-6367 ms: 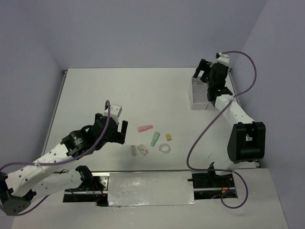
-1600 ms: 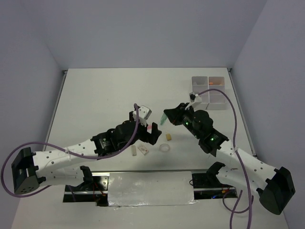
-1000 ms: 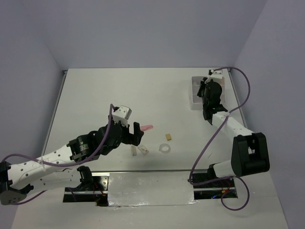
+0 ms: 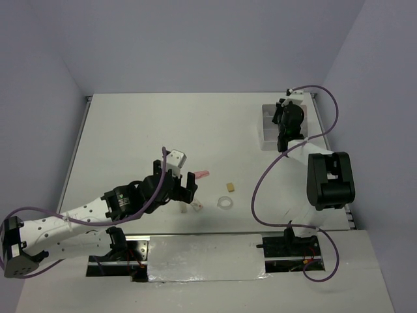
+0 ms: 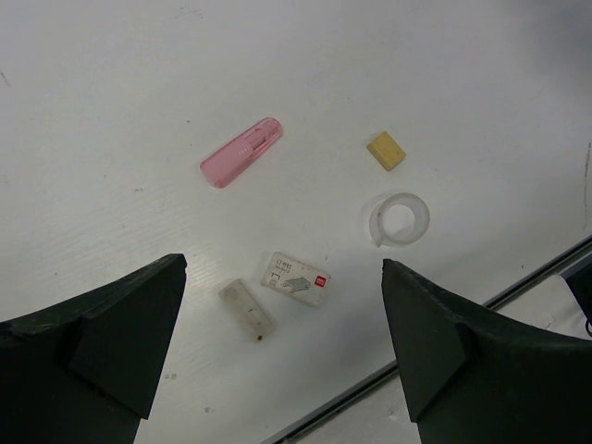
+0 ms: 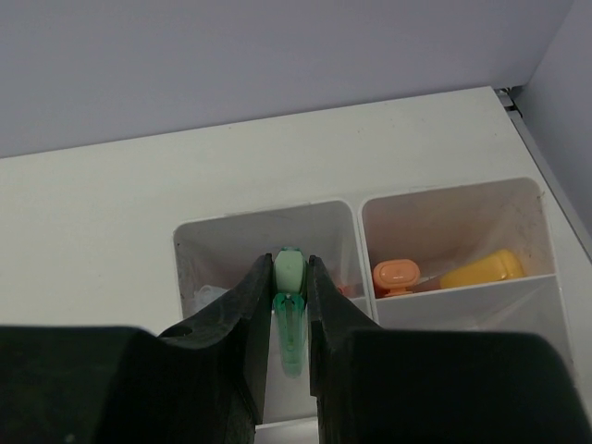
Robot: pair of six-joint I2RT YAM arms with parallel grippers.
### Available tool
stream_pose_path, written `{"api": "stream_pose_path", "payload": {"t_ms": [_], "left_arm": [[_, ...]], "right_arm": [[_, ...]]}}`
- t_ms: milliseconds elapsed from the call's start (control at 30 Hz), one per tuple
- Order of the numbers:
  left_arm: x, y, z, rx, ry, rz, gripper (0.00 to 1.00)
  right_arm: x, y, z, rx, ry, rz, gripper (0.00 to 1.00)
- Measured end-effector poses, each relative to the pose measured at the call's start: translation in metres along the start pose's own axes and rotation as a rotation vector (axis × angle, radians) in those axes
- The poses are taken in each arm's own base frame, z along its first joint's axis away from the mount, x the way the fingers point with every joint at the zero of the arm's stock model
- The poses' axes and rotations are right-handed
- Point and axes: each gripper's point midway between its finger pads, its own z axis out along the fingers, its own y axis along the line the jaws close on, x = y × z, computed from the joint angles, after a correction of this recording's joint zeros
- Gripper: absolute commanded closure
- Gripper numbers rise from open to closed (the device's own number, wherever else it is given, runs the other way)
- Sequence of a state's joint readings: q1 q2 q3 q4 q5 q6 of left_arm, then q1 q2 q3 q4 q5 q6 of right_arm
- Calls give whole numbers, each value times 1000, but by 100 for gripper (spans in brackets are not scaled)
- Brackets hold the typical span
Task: Sort the stationery into containers
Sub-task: Place the pen in the storage box, then pick up the pen from the center of the board.
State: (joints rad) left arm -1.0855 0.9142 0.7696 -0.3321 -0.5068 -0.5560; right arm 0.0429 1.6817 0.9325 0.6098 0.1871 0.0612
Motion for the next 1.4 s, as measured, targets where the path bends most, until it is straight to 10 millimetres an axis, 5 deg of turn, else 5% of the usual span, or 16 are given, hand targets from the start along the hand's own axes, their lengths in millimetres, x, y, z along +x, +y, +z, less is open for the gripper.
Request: {"api": "stream_pose_path", "payload": {"t_ms": [200, 233, 267, 500, 800, 967, 1100, 1400], "left_arm": [[-4, 0, 1, -2, -16, -1, 1], [-4, 0, 2, -4, -18, 0, 1], [-4, 0, 2, -6, -18, 0, 1], [2, 5, 11, -27, -17, 2, 1], [-3, 37, 40, -117, -7, -21, 1], [18, 48, 78, -100, 104, 31, 1], [36, 48, 114, -26, 232, 105, 1], [49, 35, 175, 105, 394, 258, 12]], "right_arm": [[-3, 1, 0, -5, -14, 4, 61], [-2, 1, 0, -6, -14, 5, 40], [-2, 2, 0, -8, -14, 10, 35], [1, 3, -2, -20, -9, 15, 30], [-15, 12, -16, -66, -23, 70, 29], [-57, 33, -52, -172, -48, 201, 28], [-79, 57, -99, -315, -78, 284, 28], [-52, 96, -182, -545, 26, 312, 26]]}}
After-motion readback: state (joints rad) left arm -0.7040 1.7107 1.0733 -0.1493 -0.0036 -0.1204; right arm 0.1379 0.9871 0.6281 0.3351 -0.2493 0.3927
